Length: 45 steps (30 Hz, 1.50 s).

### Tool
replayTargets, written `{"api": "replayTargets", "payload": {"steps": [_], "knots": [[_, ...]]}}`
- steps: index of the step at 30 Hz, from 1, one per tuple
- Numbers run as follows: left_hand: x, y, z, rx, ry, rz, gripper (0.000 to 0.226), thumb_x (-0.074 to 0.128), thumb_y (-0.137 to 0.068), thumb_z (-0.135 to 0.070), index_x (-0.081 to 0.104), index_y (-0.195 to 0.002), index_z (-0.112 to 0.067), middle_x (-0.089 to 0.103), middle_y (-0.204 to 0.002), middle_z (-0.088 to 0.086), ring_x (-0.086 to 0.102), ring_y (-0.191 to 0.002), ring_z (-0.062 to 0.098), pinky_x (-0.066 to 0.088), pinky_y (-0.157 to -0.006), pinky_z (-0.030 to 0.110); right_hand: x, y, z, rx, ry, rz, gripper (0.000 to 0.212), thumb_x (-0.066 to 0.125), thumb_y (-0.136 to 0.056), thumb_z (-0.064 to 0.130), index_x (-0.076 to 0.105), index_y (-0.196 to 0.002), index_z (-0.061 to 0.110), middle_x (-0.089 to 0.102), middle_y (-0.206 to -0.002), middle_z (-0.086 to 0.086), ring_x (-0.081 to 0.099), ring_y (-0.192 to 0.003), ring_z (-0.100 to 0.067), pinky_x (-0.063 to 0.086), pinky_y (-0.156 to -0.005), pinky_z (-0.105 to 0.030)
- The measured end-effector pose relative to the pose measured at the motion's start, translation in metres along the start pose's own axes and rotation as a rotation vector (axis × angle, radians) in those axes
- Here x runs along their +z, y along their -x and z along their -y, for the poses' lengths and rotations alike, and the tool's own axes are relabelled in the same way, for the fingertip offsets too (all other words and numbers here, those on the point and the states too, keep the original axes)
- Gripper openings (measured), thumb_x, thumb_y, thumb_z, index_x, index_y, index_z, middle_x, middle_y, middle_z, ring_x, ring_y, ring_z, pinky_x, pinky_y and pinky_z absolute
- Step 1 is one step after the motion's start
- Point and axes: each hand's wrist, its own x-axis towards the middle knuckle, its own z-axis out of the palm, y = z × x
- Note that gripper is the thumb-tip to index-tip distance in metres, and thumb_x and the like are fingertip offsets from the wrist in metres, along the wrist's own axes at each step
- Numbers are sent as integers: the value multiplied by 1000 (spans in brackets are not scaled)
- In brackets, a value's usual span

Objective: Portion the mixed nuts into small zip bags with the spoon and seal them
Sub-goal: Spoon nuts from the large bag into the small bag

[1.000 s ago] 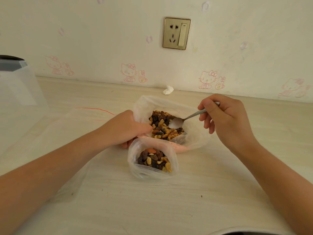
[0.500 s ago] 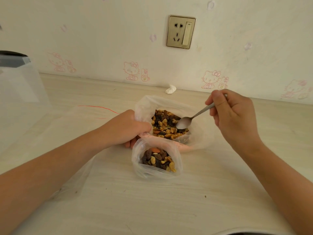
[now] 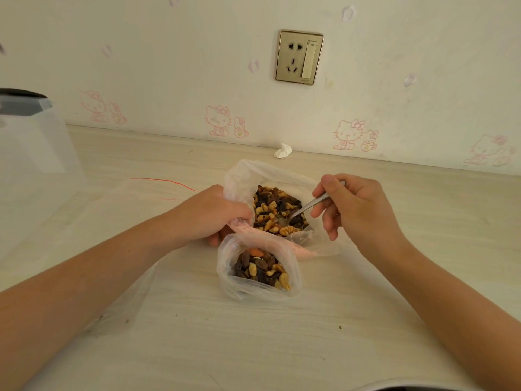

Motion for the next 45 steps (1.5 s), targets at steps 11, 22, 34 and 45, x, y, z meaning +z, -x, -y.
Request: {"api": "replayTargets", "payload": {"steps": [11, 22, 34, 45], "knots": [[9, -2, -10, 48, 104, -27, 23, 69, -88, -31, 81, -75, -17, 77, -87, 15, 68, -78, 29, 49, -74, 38, 0, -9, -9, 123, -184, -39, 31, 54, -108, 21, 72, -89, 5, 74, -72, -18, 64, -49, -20, 53, -45, -27], [9, -4, -8, 21, 174, -12, 20, 71, -85, -31, 81, -78, -16, 75, -78, 9, 66, -63, 17, 48, -55, 24, -9, -17, -12, 188, -225, -105, 30, 53, -108, 21, 70, -91, 3, 74, -72, -17, 61, -48, -19, 50, -43, -26], [-36, 25, -18, -74, -149, 184, 67, 63, -71, -84, 71, -69, -17, 64, -60, 5, 59, -47, 18, 44, -42, 24, -14, -12, -6, 218, -331, -117, 30, 53, -108, 20, 69, -92, 2, 73, -70, -16, 59, -47, -18, 48, -42, -26], [-19, 57, -26, 215, -443, 223, 28, 65, -98, -40, 64, -72, -28, 66, -62, -11, 64, -51, 5, 43, -52, 13, -7, 7, 10, 135, -429, 9, 34, 52, -108, 20, 71, -83, 6, 68, -68, -18, 56, -43, -19, 45, -38, -25]]}}
